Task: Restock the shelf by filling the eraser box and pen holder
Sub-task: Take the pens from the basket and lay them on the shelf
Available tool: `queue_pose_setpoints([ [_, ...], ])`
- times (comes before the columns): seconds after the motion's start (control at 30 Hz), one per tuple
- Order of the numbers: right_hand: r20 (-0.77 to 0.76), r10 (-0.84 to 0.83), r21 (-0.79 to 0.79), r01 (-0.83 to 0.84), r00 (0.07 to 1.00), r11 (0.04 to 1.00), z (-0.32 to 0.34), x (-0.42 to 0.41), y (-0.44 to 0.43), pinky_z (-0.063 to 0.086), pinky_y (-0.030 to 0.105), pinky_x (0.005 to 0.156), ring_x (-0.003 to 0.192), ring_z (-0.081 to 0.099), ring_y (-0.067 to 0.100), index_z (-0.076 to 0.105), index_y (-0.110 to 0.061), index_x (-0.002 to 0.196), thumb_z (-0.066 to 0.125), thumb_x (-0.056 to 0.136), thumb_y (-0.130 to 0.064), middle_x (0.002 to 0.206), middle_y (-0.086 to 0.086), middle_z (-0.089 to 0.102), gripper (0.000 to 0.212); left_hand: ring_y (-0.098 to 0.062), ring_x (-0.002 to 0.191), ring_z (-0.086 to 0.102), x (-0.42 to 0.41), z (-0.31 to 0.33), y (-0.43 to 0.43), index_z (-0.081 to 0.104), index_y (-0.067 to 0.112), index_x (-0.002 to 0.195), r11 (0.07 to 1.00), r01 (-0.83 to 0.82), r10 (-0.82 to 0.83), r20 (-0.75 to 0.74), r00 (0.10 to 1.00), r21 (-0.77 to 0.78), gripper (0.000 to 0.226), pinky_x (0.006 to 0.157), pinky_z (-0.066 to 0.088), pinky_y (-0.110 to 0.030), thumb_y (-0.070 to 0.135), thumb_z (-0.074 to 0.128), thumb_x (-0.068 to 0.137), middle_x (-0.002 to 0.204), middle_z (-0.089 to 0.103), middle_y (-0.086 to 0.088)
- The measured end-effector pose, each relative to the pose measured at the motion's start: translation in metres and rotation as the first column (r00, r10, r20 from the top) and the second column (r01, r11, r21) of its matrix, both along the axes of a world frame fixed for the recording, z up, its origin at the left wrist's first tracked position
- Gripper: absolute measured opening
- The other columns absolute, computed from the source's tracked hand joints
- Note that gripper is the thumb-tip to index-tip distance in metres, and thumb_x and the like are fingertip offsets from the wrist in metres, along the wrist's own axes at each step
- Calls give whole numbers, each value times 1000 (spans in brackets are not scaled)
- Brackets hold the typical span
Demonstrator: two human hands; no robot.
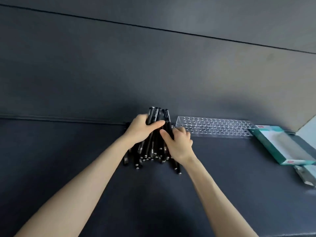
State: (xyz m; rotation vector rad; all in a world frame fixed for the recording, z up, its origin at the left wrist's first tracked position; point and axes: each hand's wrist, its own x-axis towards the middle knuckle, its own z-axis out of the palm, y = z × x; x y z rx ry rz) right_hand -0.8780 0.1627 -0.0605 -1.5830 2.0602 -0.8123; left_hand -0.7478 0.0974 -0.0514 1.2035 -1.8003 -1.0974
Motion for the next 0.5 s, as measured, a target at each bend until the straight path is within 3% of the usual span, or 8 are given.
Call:
queue_pose_setpoints([
  [0.07, -65, 6, 35, -4, 998, 999, -6, -6, -6, 20, 40, 101, 121, 29, 28, 41, -13, 74, 43, 95, -47, 127, 5, 40, 40, -3, 70, 58, 3, -2, -3, 59, 22, 71, 997, -74, 76, 61, 995, -37, 24, 59, 39, -11, 40, 71, 82, 69, 61, 12],
  [0.13, -127, 1, 23, 2, 992, 1000, -14, -9, -8, 19, 40, 102, 123, 26, 27, 50, -10, 97, 43, 94, -48, 131, 5, 35, 38, -6, 88, 62, 3, -8, -5, 62, 23, 83, 991, -116, 121, 93, 988, -60, 19, 69, 41, -13, 40, 72, 81, 85, 65, 15],
  [0.17, -149, -4, 8, 6, 989, 1000, -18, -9, -9, 19, 39, 102, 123, 25, 27, 50, -9, 107, 44, 94, -48, 132, 5, 33, 41, -8, 99, 60, 2, -11, -6, 62, 17, 95, 988, -135, 143, 127, 982, -69, 28, 77, 43, -18, 40, 71, 81, 97, 64, 13],
  [0.23, -158, -15, -36, 9, 987, 999, -25, -8, -11, 20, 38, 101, 123, 26, 26, 46, -10, 119, 45, 94, -47, 134, 6, 32, 45, -19, 111, 55, -2, -19, -8, 59, 7, 110, 965, -191, 232, 249, 940, -178, 49, 91, 43, -31, 46, 69, 81, 112, 61, 2],
  [0.3, -140, -23, -74, 12, 990, 997, -29, -7, -11, 21, 37, 101, 124, 27, 26, 41, -11, 128, 45, 94, -46, 136, 6, 32, 49, -29, 121, 45, -3, -25, -10, 51, 10, 129, 941, -230, 313, 372, 874, -249, 65, 100, 36, -42, 52, 64, 82, 125, 55, -8],
  [0.37, -127, 4, -107, -18, 992, 994, -32, -8, -9, 22, 36, 102, 127, 27, 26, 32, -13, 139, 45, 94, -44, 141, 5, 31, 56, -29, 131, 33, 0, -27, -7, 33, 12, 144, 943, -255, 327, 443, 835, -215, 74, 107, 24, -44, 55, 54, 87, 140, 41, -8],
  [0.5, -102, 108, -75, -116, 989, 990, -33, -13, -5, 17, 37, 109, 138, 14, 22, 20, -20, 148, 36, 97, -45, 155, -2, 17, 58, -22, 144, 12, 10, -33, 9, 15, 22, 151, 966, -179, 254, 570, 782, -185, 74, 115, 6, -45, 62, 33, 92, 157, 17, 0],
])
